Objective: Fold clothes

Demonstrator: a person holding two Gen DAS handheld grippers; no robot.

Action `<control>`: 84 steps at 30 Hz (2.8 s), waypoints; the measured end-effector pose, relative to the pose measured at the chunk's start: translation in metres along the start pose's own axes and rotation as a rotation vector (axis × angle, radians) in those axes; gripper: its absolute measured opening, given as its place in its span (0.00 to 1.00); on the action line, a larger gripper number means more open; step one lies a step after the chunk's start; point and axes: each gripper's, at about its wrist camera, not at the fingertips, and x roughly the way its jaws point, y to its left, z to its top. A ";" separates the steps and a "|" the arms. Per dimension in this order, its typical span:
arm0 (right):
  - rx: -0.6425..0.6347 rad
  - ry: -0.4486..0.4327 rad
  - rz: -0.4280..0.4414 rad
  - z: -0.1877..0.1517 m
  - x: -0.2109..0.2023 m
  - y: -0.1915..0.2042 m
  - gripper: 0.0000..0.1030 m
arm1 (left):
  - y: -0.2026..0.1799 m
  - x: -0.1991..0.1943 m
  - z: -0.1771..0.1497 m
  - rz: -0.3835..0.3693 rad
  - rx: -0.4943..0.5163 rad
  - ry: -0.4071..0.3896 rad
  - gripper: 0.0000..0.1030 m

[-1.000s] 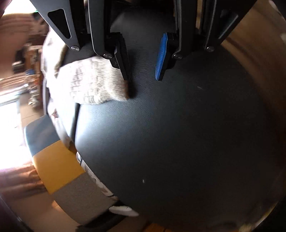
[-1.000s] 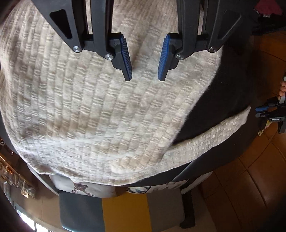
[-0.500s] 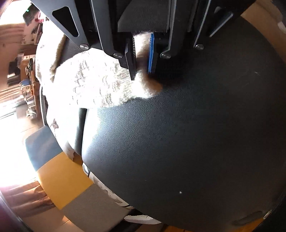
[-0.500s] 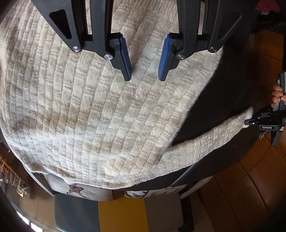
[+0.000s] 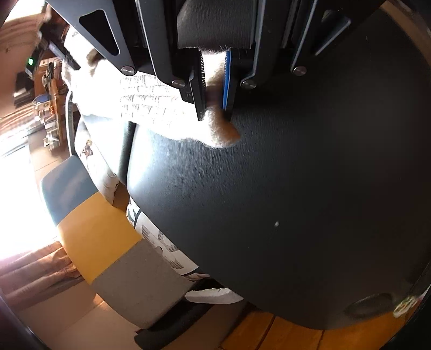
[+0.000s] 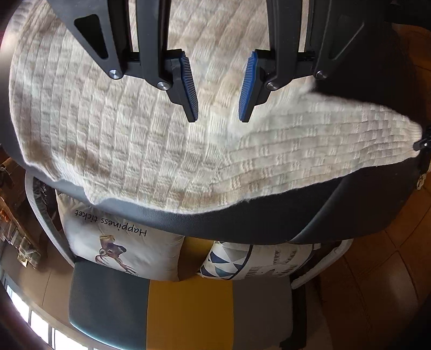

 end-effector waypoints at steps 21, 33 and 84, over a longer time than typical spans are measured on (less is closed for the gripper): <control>0.066 0.038 0.059 0.069 0.064 0.068 0.33 | 0.040 0.027 0.104 0.196 0.021 -0.037 0.13; -0.176 0.178 0.340 -0.055 0.013 0.122 0.33 | 0.025 0.001 0.108 0.243 0.107 -0.176 0.14; 0.588 -0.161 0.191 -0.313 -0.128 -0.141 0.35 | -0.135 0.007 -0.247 -0.035 0.720 0.349 0.10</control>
